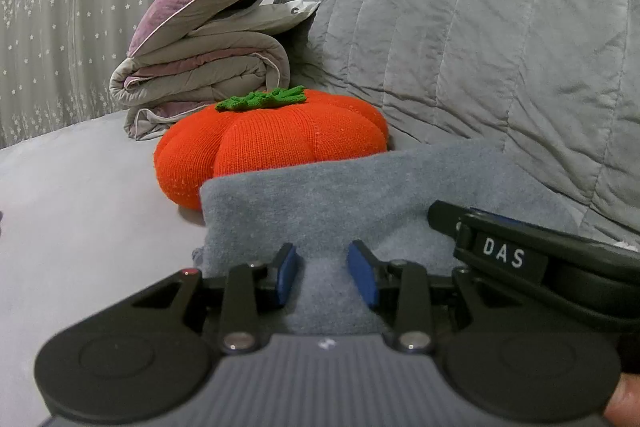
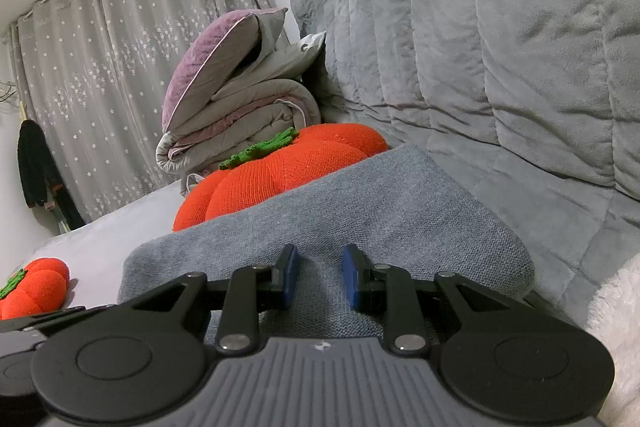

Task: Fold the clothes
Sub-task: 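Open both tools and lay the grey sweater down onto the stack, then press the sweater flat on the stack with both open tools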

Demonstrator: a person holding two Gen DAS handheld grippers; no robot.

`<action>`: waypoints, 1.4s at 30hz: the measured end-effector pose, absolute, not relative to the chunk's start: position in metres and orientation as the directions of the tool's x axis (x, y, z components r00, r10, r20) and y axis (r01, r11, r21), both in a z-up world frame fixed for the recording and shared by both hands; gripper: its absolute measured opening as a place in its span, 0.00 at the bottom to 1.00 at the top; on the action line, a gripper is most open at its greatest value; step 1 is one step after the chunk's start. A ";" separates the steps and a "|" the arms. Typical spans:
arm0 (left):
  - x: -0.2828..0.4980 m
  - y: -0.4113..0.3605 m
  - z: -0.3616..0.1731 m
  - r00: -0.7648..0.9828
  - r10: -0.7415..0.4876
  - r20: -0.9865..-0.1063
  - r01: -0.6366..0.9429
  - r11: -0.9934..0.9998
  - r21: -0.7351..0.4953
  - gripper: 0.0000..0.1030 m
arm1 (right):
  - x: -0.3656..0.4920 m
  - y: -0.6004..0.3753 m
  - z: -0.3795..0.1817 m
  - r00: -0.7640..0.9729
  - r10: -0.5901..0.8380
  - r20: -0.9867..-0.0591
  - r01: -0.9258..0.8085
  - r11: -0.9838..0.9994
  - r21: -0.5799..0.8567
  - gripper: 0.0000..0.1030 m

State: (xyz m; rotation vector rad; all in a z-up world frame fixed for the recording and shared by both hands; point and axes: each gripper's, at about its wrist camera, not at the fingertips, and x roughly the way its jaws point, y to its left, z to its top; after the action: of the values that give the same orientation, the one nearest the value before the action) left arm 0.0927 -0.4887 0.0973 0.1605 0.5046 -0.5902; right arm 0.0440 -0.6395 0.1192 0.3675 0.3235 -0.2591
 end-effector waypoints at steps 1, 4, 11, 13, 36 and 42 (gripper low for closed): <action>0.092 -0.489 0.097 0.714 -0.492 -0.498 0.569 0.822 0.005 0.30 | 0.044 -0.639 0.120 0.916 -0.189 -0.354 0.305 0.902 0.307 0.22; 0.092 -0.489 0.097 0.716 -0.491 -0.495 0.571 0.821 0.012 0.30 | 0.045 -0.637 0.123 0.910 -0.197 -0.364 0.312 0.905 0.290 0.22; 0.091 -0.487 0.096 0.715 -0.494 -0.496 0.574 0.819 0.011 0.30 | 0.046 -0.628 0.132 0.895 -0.224 -0.386 0.327 0.918 0.226 0.22; 0.091 -0.487 0.096 0.714 -0.494 -0.496 0.574 0.819 0.012 0.30 | 0.045 -0.631 0.133 0.895 -0.221 -0.388 0.330 0.913 0.240 0.21; 0.094 -0.478 0.096 0.711 -0.520 -0.474 0.576 0.817 -0.034 0.37 | 0.023 -0.671 0.133 0.856 -0.353 -0.379 0.485 0.802 0.349 0.00; 0.099 -0.471 0.099 0.702 -0.521 -0.486 0.559 0.826 -0.078 0.43 | 0.017 -0.664 0.141 0.863 -0.332 -0.381 0.468 0.809 0.355 0.11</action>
State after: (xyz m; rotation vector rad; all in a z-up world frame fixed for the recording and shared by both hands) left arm 0.0994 -0.4706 0.0992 0.0768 0.5168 -0.6015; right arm 0.0166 -0.6643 0.1407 0.4564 0.3103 -0.4350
